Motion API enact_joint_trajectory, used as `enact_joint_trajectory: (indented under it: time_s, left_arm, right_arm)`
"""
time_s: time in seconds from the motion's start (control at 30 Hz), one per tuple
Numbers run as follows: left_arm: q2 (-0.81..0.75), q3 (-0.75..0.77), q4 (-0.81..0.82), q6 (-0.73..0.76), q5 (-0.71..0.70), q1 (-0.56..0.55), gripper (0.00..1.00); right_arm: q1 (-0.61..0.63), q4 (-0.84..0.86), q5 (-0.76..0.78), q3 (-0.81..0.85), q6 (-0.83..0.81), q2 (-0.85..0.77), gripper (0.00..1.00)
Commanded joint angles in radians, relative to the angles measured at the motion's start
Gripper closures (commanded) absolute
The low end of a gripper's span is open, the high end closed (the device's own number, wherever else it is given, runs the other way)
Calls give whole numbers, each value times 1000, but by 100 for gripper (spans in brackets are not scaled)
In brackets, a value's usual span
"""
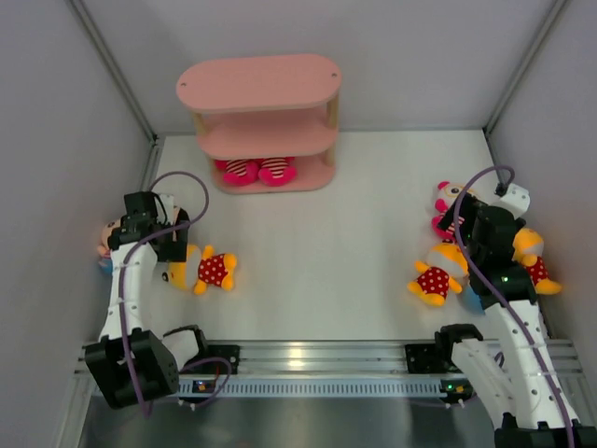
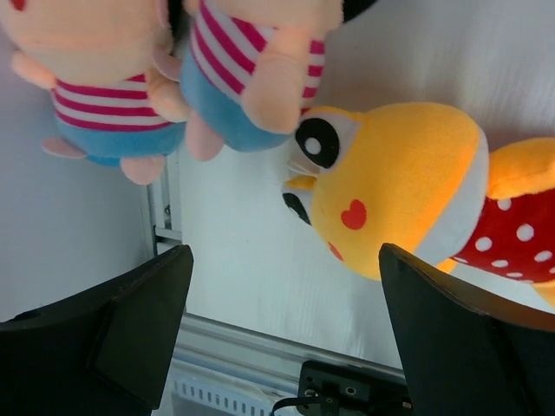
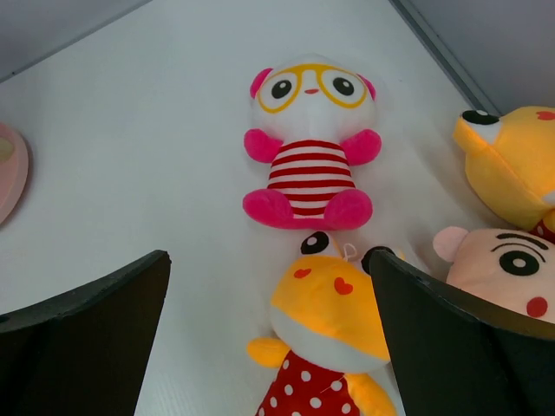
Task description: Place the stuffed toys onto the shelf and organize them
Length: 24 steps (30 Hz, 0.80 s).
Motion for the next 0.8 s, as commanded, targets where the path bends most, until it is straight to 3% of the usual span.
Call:
enact_joint_trajectory:
  time_s: [0.0,0.17,0.4,0.53,0.67,0.77]
  left_arm:
    - [7,61,50,-53,-112,5,5]
    - [38,81,47,51,-230,6,3]
    - [111,111,83,245,-538,6,2]
    - [220,197,84,220,-442,8,4]
    - [383,288,132,186,-431,18,19]
    - [538,363,127,171,-433,63,19]
  right_arm:
    - [8,11,-4,3,-21,-15,1]
    - [9,19,-45,3,-21,-2,0]
    - [9,32,-224,37,-36,40,1]
    - [9,48,-261,40,-32,73,0]
    - [8,39,-272,63,-32,94,1]
    - [8,25,-272,80,-32,91,1]
